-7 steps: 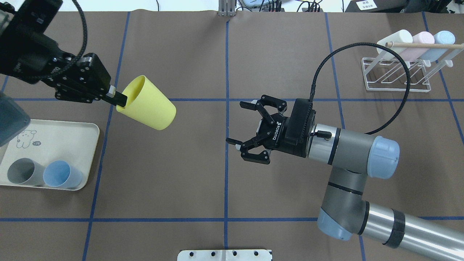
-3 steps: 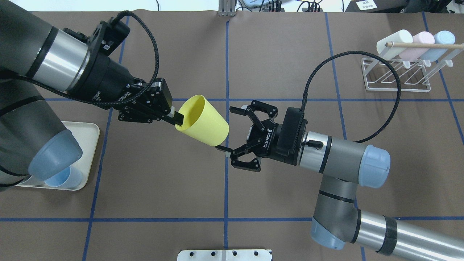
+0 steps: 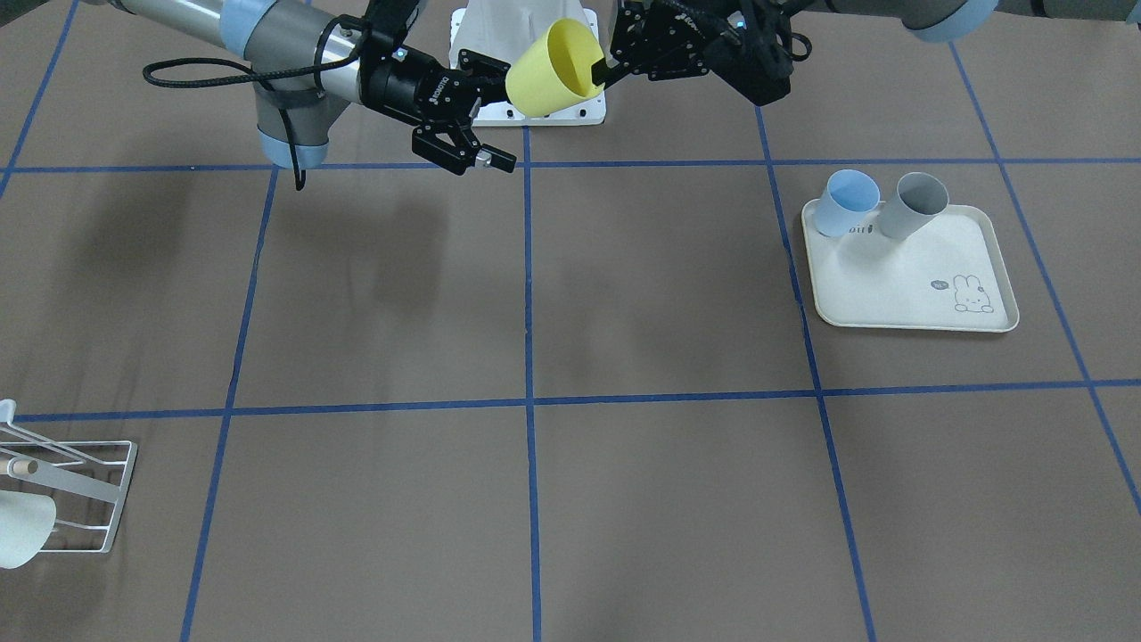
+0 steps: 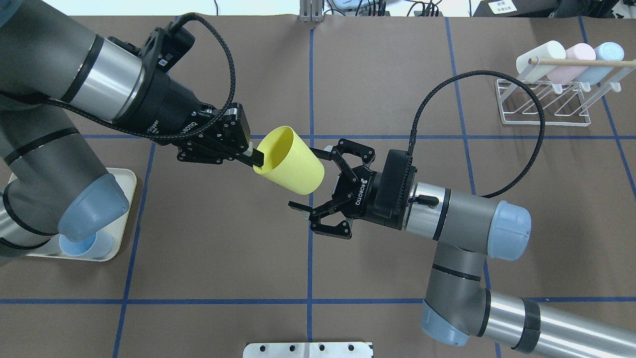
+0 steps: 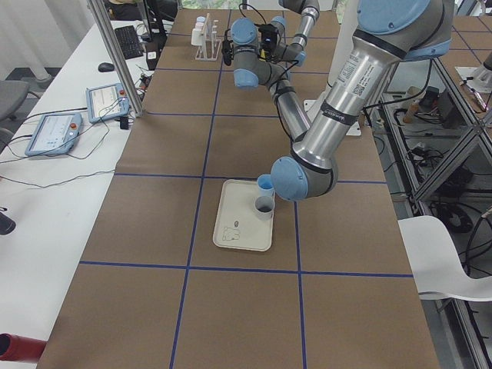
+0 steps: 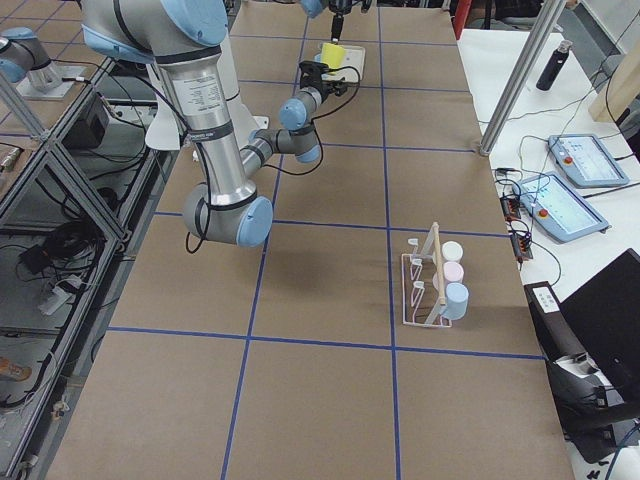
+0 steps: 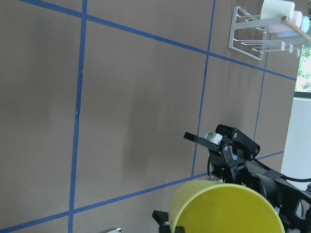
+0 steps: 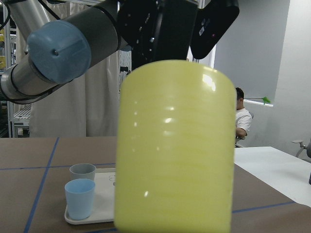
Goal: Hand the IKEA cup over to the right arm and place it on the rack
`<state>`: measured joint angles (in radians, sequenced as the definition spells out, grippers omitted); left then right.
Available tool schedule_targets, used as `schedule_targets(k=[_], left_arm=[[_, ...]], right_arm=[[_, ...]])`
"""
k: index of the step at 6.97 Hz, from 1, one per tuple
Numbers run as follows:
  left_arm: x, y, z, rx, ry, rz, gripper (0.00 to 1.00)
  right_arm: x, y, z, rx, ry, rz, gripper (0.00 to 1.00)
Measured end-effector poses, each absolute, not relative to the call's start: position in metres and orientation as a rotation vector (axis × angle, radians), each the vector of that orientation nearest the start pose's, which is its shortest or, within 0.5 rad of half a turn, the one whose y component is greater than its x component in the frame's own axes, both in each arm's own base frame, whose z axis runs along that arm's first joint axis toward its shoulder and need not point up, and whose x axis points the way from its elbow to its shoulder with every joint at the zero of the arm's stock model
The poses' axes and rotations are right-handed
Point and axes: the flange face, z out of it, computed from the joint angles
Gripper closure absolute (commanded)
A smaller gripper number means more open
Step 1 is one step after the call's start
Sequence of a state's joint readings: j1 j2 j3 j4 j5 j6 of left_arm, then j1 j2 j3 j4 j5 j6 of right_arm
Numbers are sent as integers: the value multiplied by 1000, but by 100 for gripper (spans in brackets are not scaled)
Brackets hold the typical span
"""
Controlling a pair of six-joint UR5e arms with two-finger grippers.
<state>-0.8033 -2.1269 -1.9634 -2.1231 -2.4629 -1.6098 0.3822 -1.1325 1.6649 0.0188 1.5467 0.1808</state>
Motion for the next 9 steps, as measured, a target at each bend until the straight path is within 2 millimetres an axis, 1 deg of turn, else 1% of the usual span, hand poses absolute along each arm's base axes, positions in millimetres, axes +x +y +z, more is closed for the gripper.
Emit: schedule_targets(k=[2,4,6,7,8,9], left_arm=[[326,-419,112,-145,1513,-9,100],[330,-418,113,-146,1511,-12,100],[335,-417,114,-141,1509,-18,100],[335,-417,114,-140,1509,-20,100],[335,-417,114,-139,1510,-19,100],[335,-416,114,-140,1510,-19,100]], right_arm=[[-460,-326,209,1721,-1384,-560,2],[-456,-324,207,1740,-1396,-546,3],[-454,-324,204,1750,-1393,-529,12],[-452,-325,202,1758,-1385,-509,21],[-450,-327,201,1766,-1374,-501,35],[-448,-328,201,1777,-1360,-498,45]])
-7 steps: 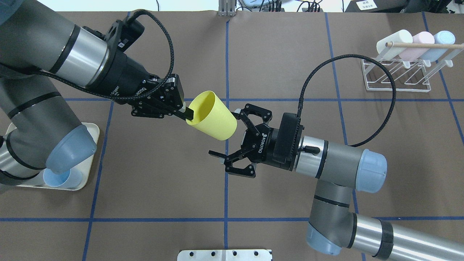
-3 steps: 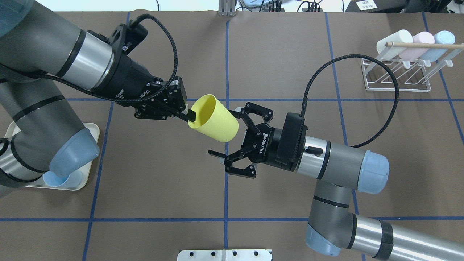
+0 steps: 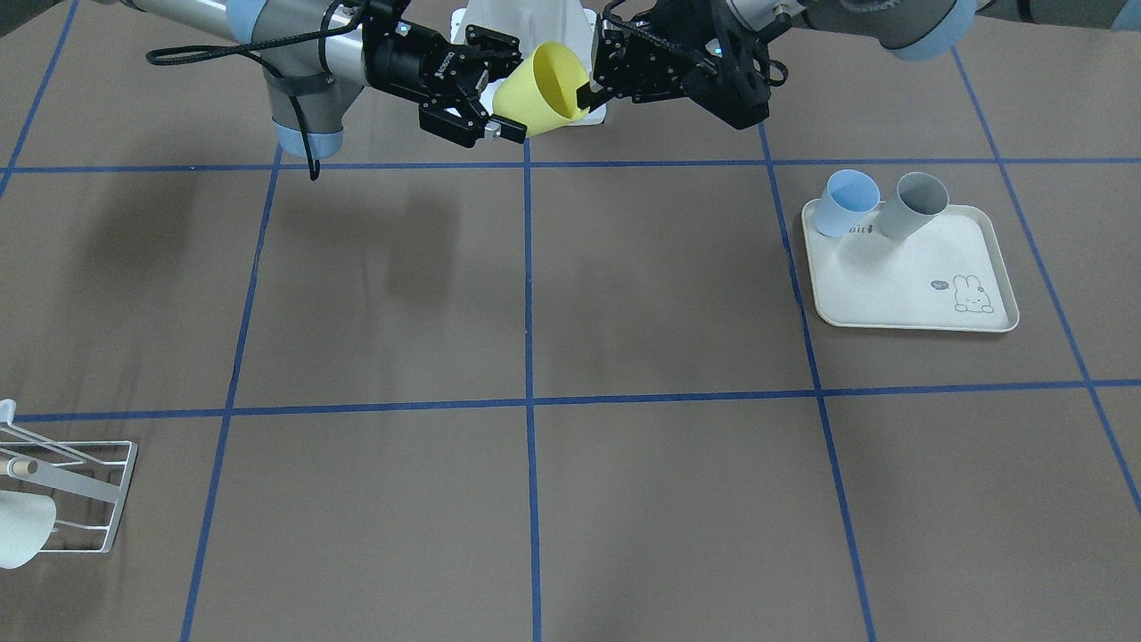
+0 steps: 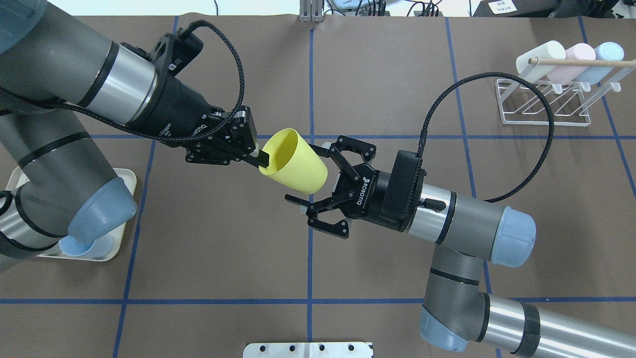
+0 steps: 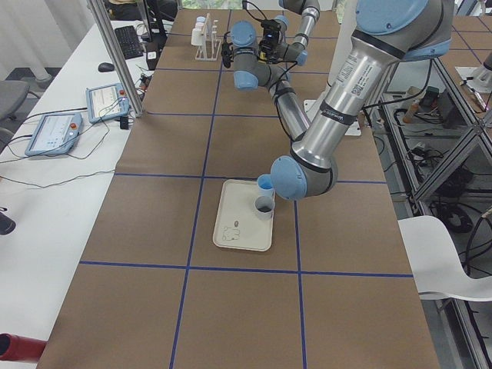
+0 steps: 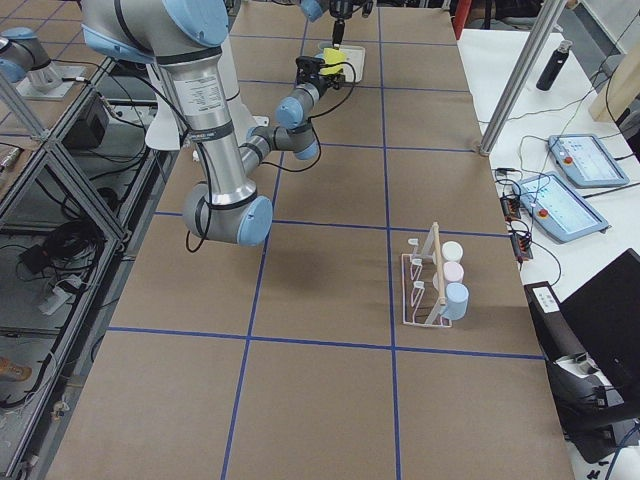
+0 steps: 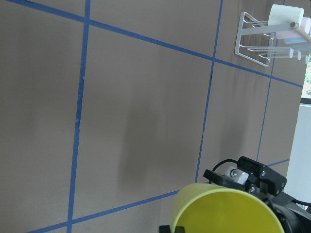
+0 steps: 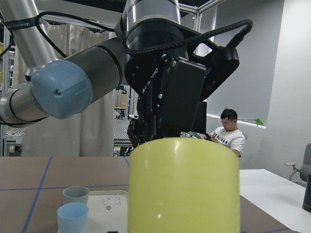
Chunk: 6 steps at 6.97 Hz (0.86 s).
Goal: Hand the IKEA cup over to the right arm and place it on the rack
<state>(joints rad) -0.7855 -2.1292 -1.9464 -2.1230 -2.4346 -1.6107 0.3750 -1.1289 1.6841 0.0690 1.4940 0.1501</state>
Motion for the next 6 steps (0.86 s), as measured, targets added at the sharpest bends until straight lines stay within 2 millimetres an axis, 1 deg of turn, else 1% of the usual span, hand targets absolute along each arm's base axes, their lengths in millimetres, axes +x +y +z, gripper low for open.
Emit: schedule_targets(k=[1,2,3,5,6], left_arm=[[335,-416,114,-139,1510,-19,98],[335,-416,113,-139,1511,-18,21],[334,-416,112,-136,1512,-14,0],[331,-415,111,-123,1518,-7,0],[326,-417,111,-118,1519,-11,0]], right_arm=[[-447,-329,201,1789,-1346,-496,51],[-446,-330,202,1795,-1334,-497,52],[-445,-332,203,1798,-1325,-497,52],[-442,-335,206,1800,-1308,-501,53],[-441,-339,208,1798,-1294,-504,56]])
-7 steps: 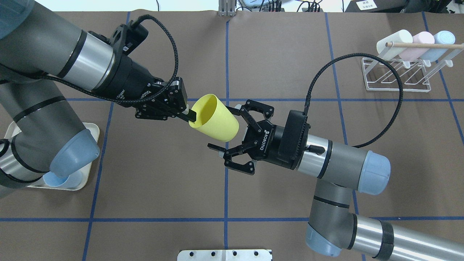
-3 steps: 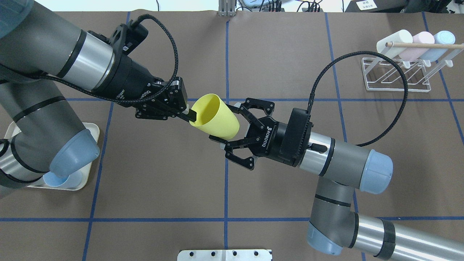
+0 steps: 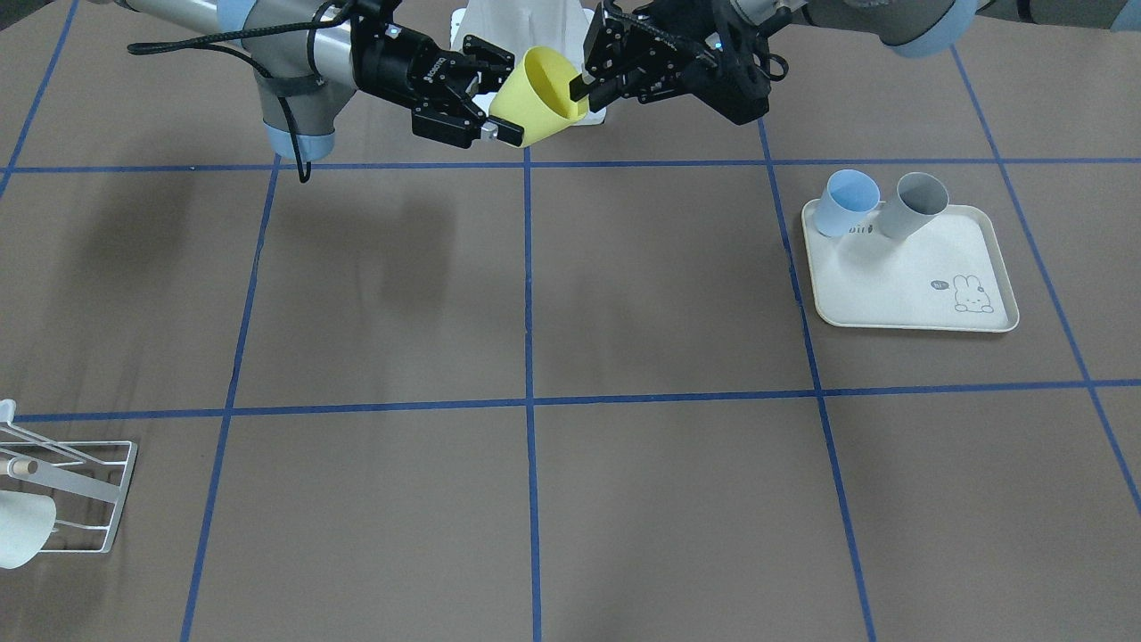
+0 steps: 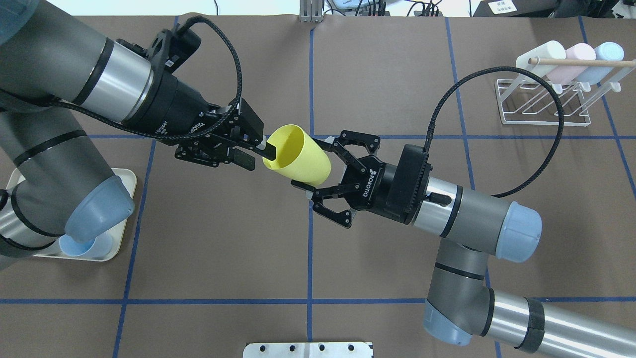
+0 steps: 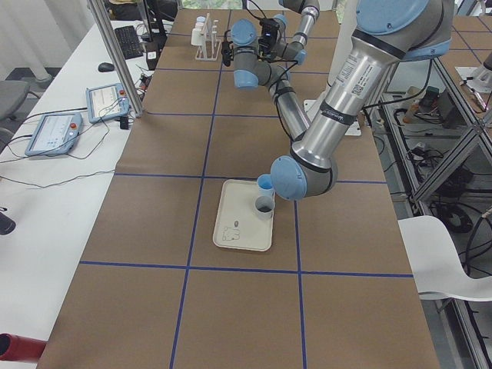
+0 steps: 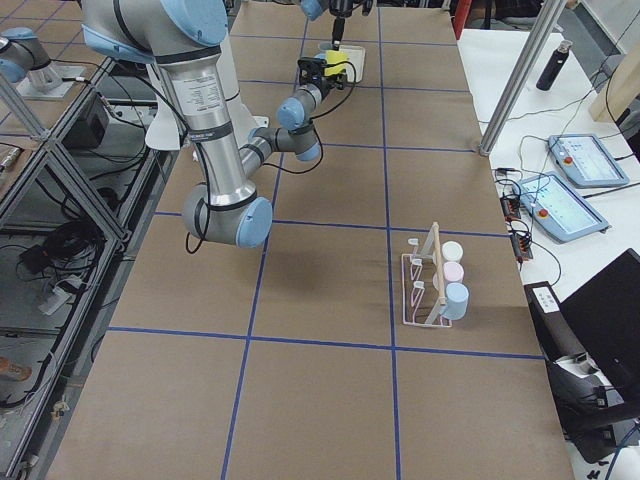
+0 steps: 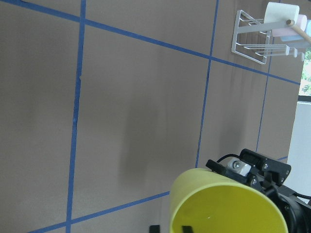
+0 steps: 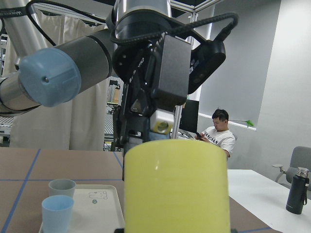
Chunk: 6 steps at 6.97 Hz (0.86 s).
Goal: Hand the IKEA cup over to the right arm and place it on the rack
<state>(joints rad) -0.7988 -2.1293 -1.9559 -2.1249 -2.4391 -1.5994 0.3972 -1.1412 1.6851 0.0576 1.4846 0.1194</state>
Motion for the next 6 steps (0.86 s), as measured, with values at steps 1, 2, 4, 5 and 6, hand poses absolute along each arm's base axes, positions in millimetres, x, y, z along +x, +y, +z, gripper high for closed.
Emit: schedule_targets(k=[1,2,4,5,6], left_arm=[[320,-421,112,-112,1519,-19,0],[313,-428,114,-102,1516,-34,0],[296,-443,142,-50,1481,-53,0],[286,-450,176,-13,1440,-49,0],[272,-457,214,31,1391,-35,0]], right_arm=[[-439,-344,211,1793,-1275,-508,64],[-436,-352,214,1771,-1238,-521,73],[-418,-370,215,1619,-1073,-597,74],[-393,-380,208,1487,-957,-655,74],[-366,-393,202,1342,-850,-701,74]])
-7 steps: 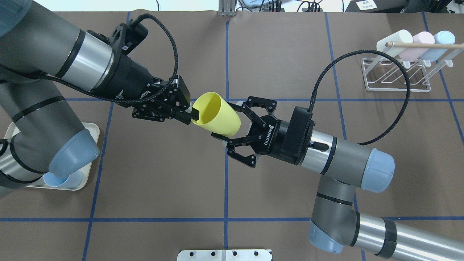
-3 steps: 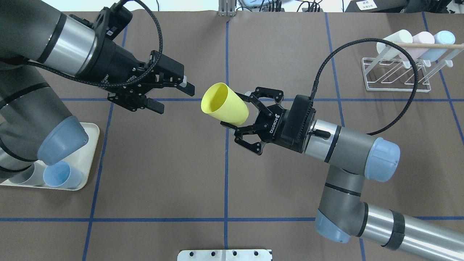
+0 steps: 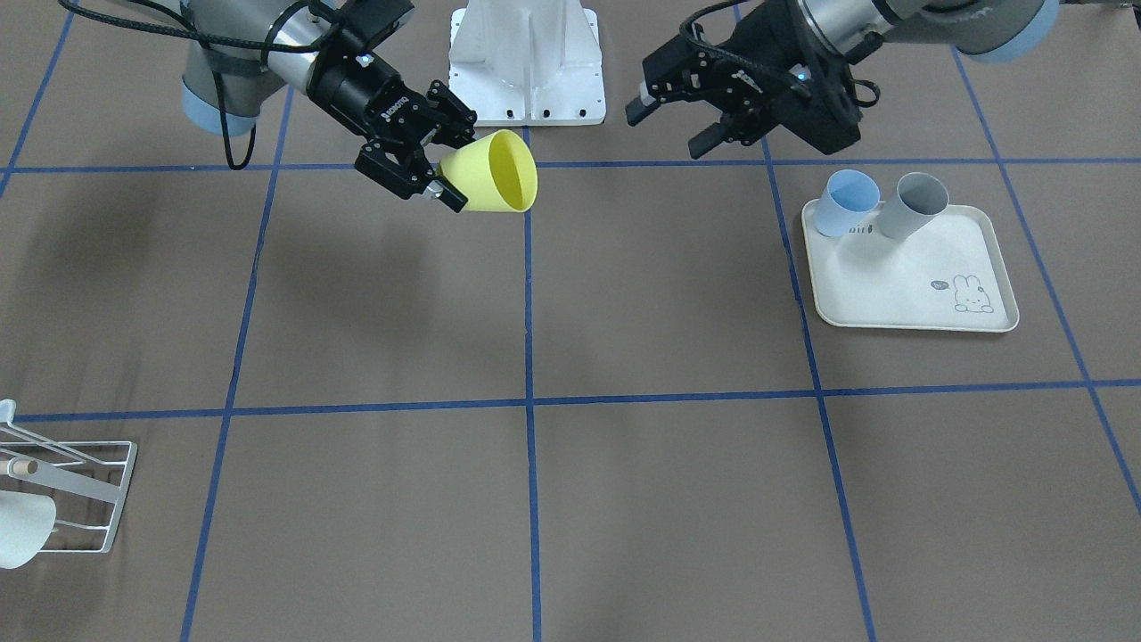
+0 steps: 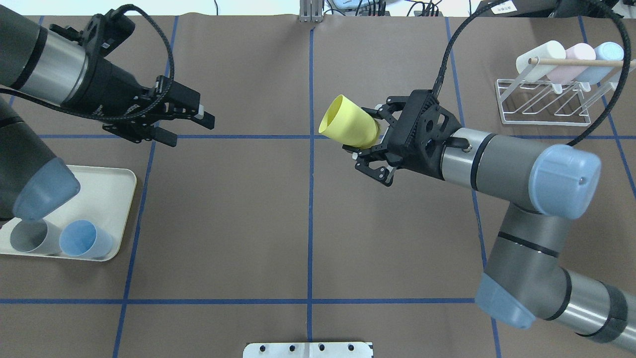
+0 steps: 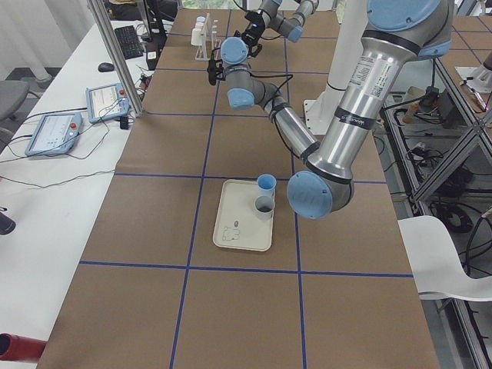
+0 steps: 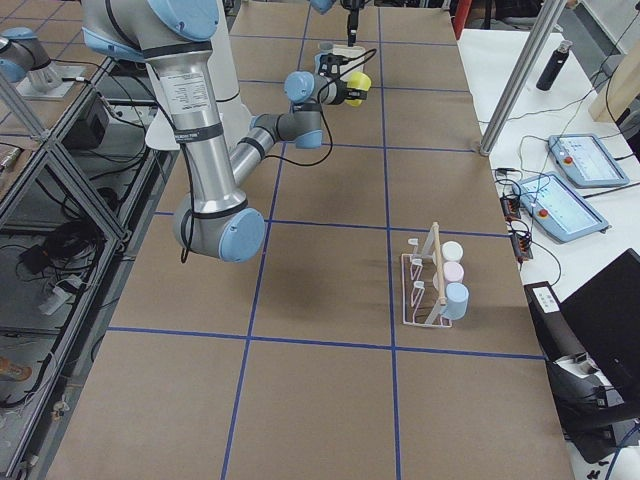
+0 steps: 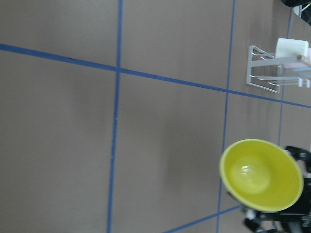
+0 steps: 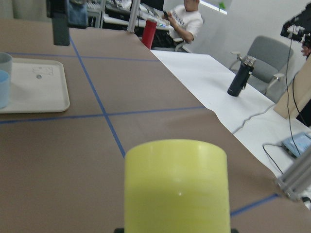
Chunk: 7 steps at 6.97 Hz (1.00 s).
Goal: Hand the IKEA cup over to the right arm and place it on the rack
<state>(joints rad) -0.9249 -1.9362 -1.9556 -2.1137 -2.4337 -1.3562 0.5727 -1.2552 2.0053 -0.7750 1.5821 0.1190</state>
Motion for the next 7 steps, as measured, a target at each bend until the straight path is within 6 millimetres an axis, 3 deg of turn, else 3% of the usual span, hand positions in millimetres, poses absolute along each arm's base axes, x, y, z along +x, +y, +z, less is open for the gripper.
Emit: schedule_targets(k=[3,5,7], left_arm=[[240,-478,304,193,1148,8,0],[210,-485,359,282,953,108,0],[189,-480,384,304,891,160,0]], right_arm=[[-286,-449,229,1009,-511,-880,73],[-236,-465,253,809,-283,-1074,68],[-194,-479,285,599,-24,-1309,67]])
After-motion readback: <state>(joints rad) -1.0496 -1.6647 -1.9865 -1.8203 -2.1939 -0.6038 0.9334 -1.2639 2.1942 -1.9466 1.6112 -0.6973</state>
